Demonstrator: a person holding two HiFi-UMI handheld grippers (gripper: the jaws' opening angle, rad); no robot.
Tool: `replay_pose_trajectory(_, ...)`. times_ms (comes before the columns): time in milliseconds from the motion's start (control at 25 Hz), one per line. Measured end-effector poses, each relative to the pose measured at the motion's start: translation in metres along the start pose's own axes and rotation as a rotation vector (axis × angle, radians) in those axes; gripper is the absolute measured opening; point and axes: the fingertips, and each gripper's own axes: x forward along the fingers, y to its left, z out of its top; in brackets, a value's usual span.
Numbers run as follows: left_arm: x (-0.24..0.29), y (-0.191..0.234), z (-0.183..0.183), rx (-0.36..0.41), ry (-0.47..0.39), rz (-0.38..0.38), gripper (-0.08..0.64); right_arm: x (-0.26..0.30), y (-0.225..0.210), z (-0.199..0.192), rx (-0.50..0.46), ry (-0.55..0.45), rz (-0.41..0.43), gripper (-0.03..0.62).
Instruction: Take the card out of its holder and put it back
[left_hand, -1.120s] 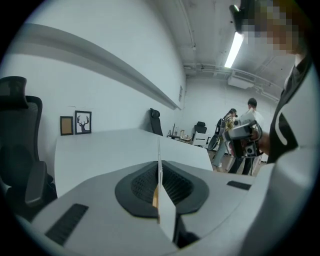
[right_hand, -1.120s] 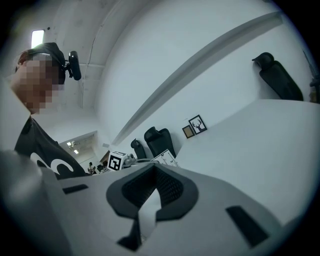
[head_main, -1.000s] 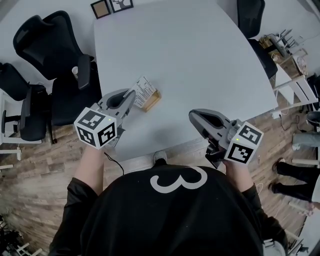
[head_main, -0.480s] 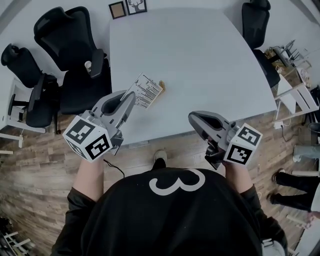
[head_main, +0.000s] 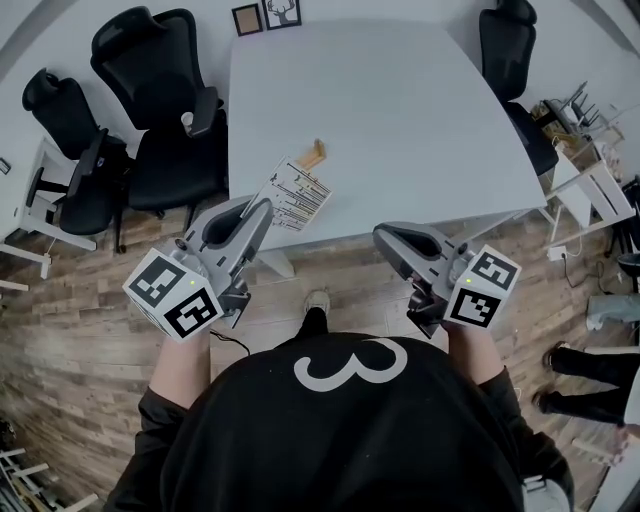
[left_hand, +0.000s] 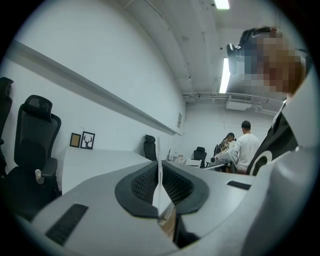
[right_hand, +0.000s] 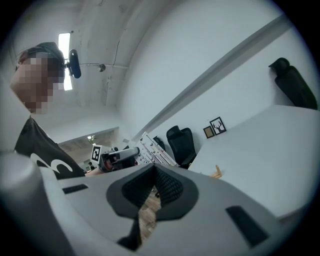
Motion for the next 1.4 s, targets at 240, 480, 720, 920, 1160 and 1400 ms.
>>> replay_pose_trajectory(240, -0.005, -0.012, -0.015, -0.036, 0.023, 0.013, 0.025, -0.002, 0.003, 0.001, -0.001, -0.006, 0.016, 0.009)
replay_pose_trajectory(480, -0.01, -0.015, -0.013, -0.069, 0.035, 0.022, 0.025, -0.002, 0.009, 0.006, 0.001, -0.002, 0.027, 0.008)
replay_pose_trajectory(720, -0.011, -0.022, -0.012, -0.041, 0.047, 0.017, 0.025, -0.005, 0.016, 0.007, 0.001, -0.005, 0.029, 0.009)
replay_pose_trajectory(920, -0.015, -0.031, -0.012, -0.052, 0.045, 0.01, 0.025, -0.008, 0.021, 0.006, -0.003, 0.001, 0.03, 0.008)
replay_pose_trajectory(1160, -0.017, -0.031, -0.009, -0.043, 0.051, 0.017, 0.025, -0.005, 0.023, 0.006, 0.002, 0.014, 0.031, 0.008)
replay_pose_trajectory(1400, -0.019, -0.037, -0.015, -0.032, 0.061, 0.005, 0.025, -0.009, 0.027, -0.003, 0.01, 0.019, 0.027, 0.008)
